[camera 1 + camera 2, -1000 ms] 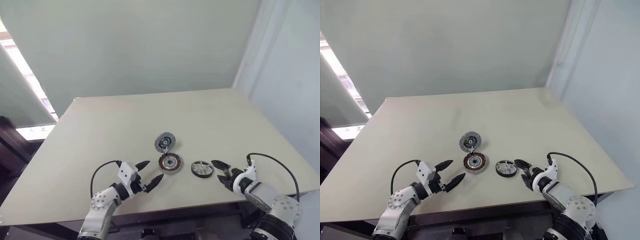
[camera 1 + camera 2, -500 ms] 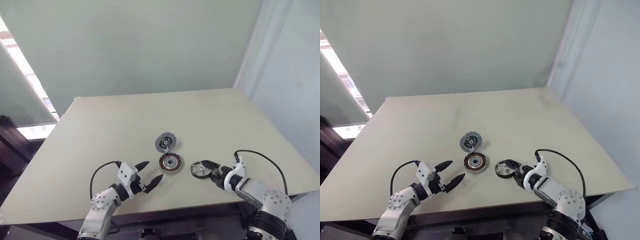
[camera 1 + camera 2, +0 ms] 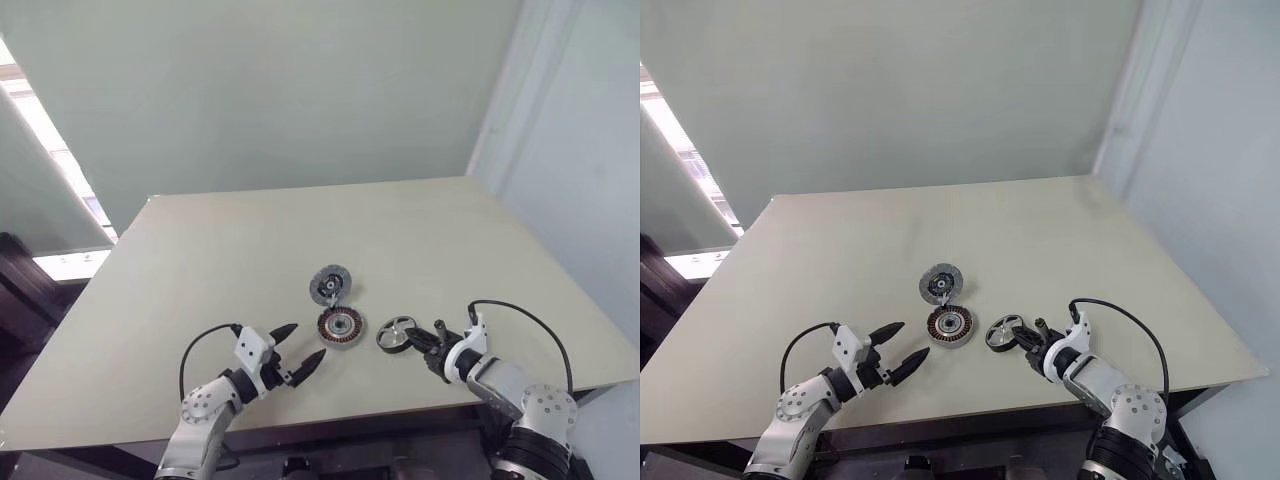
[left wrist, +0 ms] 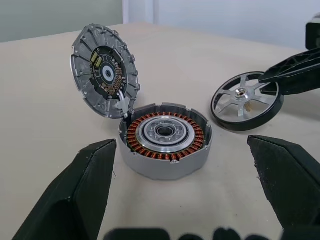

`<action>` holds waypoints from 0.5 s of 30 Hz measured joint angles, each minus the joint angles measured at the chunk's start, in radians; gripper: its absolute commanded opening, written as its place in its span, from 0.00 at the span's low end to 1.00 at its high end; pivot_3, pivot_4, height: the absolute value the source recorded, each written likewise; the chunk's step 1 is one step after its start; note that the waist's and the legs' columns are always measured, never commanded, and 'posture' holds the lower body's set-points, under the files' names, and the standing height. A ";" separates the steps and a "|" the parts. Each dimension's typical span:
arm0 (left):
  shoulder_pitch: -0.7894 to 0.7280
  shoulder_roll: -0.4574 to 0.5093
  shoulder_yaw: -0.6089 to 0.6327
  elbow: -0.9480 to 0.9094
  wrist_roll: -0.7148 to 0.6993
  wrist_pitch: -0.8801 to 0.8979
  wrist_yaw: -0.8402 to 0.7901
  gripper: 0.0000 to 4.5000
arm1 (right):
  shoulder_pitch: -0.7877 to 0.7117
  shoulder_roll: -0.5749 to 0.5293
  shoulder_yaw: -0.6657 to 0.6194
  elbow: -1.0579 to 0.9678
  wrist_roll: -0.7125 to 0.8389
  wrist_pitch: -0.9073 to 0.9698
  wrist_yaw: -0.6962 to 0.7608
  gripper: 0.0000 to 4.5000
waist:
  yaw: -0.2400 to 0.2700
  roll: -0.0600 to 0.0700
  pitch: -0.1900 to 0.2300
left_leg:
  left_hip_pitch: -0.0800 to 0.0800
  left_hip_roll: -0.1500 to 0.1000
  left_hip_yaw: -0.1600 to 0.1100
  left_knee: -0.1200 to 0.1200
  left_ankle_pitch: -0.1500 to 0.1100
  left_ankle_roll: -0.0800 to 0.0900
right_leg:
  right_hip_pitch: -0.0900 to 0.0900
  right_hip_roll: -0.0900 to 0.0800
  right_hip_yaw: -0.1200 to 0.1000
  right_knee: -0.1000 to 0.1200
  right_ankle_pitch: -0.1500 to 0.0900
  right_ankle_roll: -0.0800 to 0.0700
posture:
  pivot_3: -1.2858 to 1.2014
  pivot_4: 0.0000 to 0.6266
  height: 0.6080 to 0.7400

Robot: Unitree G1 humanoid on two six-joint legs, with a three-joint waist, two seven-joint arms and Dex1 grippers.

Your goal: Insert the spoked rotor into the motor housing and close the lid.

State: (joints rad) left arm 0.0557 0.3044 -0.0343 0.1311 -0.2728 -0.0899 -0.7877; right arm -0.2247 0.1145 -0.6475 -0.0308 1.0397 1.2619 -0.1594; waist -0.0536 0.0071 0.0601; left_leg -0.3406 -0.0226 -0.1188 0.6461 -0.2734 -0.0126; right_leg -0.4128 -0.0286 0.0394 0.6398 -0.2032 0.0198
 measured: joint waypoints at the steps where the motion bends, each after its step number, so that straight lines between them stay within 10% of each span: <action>1: 0.001 0.000 0.000 0.000 0.000 0.000 0.000 1.00 | 0.000 0.000 0.002 0.000 0.007 -0.002 -0.003 0.09 | 0.000 0.000 0.000 | 0.000 0.000 0.000 0.000 0.000 0.000 | 0.000 0.000 0.000 0.000 0.000 0.000 | 0.52 0.00 1.00; 15: 0.021 0.002 0.014 0.000 -0.006 -0.001 0.013 1.00 | -0.045 0.015 0.193 -0.004 0.325 -0.067 -0.101 0.09 | 0.000 0.000 0.000 | -0.003 0.000 0.000 -0.002 0.000 0.000 | -0.004 0.000 0.000 0.000 0.000 0.000 | 0.52 0.00 1.00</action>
State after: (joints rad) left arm 0.0768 0.3064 -0.0202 0.1309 -0.2789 -0.0904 -0.7742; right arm -0.2697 0.1295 -0.4548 -0.0348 1.3646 1.1949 -0.2602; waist -0.0538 0.0074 0.0603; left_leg -0.3433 -0.0223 -0.1186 0.6443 -0.2733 -0.0125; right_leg -0.4167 -0.0284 0.0397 0.6396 -0.2033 0.0197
